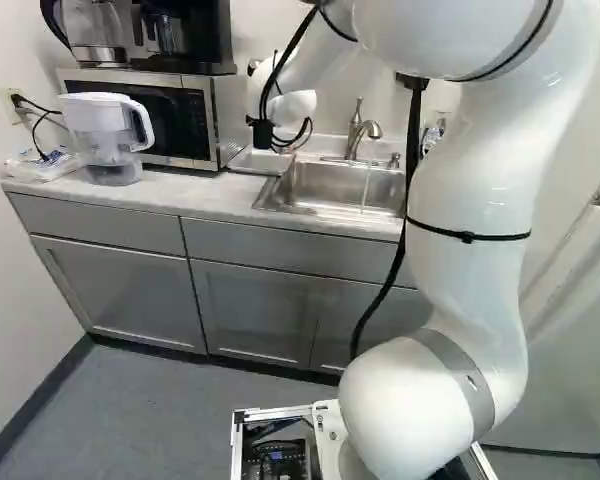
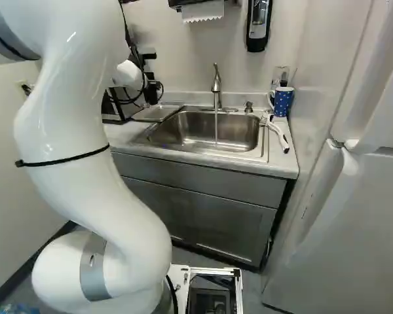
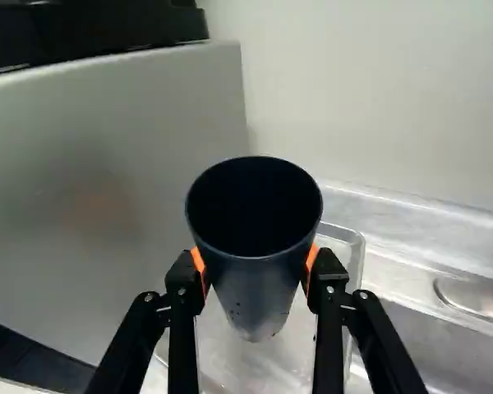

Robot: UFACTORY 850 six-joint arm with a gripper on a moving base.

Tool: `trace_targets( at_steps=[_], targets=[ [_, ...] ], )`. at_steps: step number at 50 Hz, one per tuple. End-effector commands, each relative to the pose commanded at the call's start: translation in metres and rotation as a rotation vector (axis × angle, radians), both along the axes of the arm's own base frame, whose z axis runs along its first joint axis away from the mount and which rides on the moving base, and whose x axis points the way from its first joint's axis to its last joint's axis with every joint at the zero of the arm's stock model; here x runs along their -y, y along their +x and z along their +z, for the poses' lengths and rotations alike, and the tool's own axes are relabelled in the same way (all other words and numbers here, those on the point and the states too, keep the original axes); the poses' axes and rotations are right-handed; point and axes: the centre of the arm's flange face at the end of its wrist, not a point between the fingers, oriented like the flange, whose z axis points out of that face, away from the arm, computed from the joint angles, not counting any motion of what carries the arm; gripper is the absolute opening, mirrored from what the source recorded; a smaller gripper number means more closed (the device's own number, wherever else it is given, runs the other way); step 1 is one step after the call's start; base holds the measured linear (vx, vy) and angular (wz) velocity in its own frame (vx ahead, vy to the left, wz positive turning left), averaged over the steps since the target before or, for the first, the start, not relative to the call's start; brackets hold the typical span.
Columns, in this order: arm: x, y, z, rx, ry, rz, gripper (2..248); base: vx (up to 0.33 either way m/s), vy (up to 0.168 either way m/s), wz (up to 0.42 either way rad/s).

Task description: Rinse the cup and place it in the tray

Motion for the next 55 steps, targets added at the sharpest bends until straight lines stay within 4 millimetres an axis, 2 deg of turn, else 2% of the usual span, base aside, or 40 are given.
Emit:
trace_targets(
  at_steps=[18, 32, 45, 46, 50, 51, 55],
  targets=[
    [-0.002, 0.003, -0.021, -0.033, -0.009, 0.001, 125, 0.000, 0.000, 0.000],
    [-0.013, 0.023, -0.039, -0.050, -0.014, 0.009, 125, 0.000, 0.000, 0.000],
    [-0.013, 0.024, -0.047, -0.063, -0.018, 0.009, 128, 0.000, 0.000, 0.000],
    [-0.013, 0.024, -0.047, -0.063, -0.018, 0.009, 157, 0.000, 0.000, 0.000],
    [-0.013, 0.024, -0.047, -0.063, -0.018, 0.009, 157, 0.000, 0.000, 0.000],
    [-0.013, 0.024, -0.047, -0.063, -0.018, 0.009, 191, 0.000, 0.000, 0.000],
    [-0.013, 0.024, -0.047, -0.063, -0.018, 0.009, 191, 0.000, 0.000, 0.000]
  ],
)
